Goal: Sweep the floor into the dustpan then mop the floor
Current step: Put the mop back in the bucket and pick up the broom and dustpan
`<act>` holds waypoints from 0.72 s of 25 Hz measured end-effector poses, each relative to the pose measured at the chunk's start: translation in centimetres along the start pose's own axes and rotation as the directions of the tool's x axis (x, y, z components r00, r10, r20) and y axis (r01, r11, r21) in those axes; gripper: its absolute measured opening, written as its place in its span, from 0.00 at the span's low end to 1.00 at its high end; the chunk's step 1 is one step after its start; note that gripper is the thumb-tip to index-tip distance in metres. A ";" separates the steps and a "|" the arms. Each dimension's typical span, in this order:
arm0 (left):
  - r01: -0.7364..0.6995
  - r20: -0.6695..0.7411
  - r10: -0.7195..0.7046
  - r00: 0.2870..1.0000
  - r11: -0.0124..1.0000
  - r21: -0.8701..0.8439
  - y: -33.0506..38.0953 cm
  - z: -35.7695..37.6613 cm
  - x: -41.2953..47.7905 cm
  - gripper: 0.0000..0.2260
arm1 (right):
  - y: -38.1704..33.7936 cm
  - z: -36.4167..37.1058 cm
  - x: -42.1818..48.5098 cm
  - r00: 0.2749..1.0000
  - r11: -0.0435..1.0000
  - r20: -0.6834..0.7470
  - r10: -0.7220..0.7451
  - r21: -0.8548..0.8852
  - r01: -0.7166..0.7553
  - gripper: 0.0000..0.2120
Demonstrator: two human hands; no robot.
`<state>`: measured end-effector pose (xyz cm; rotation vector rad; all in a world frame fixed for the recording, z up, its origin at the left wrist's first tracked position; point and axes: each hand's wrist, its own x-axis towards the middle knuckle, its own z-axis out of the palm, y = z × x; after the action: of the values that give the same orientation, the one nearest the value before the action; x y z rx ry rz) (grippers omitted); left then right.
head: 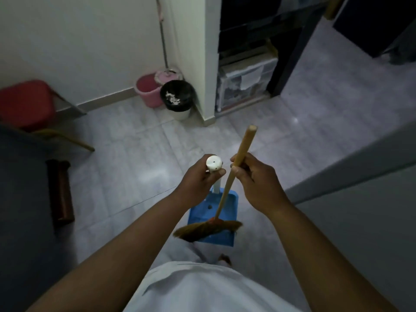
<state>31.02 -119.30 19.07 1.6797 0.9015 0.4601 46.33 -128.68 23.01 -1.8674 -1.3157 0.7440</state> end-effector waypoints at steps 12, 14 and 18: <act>0.086 -0.301 -0.144 0.943 0.976 -0.198 -6.5 -18.9 8.2 0.10 | -9.4 12.3 21.2 0.937 0.975 0.278 -0.212 -0.009 0.224 0.05; 0.075 -0.320 -0.138 0.937 0.976 -0.203 -7.0 -22.6 10.2 0.10 | -11.2 14.1 24.7 0.931 0.971 0.287 -0.226 -0.011 0.239 0.04; 0.112 -0.395 -0.187 0.900 0.972 -0.206 -8.4 -29.2 14.0 0.11 | -14.0 17.5 31.3 0.937 0.973 0.272 -0.219 -0.014 0.231 0.04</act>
<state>16.65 -89.10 17.95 1.3566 1.2490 0.7854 34.80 -91.96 22.92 -1.6541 -1.6992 0.8734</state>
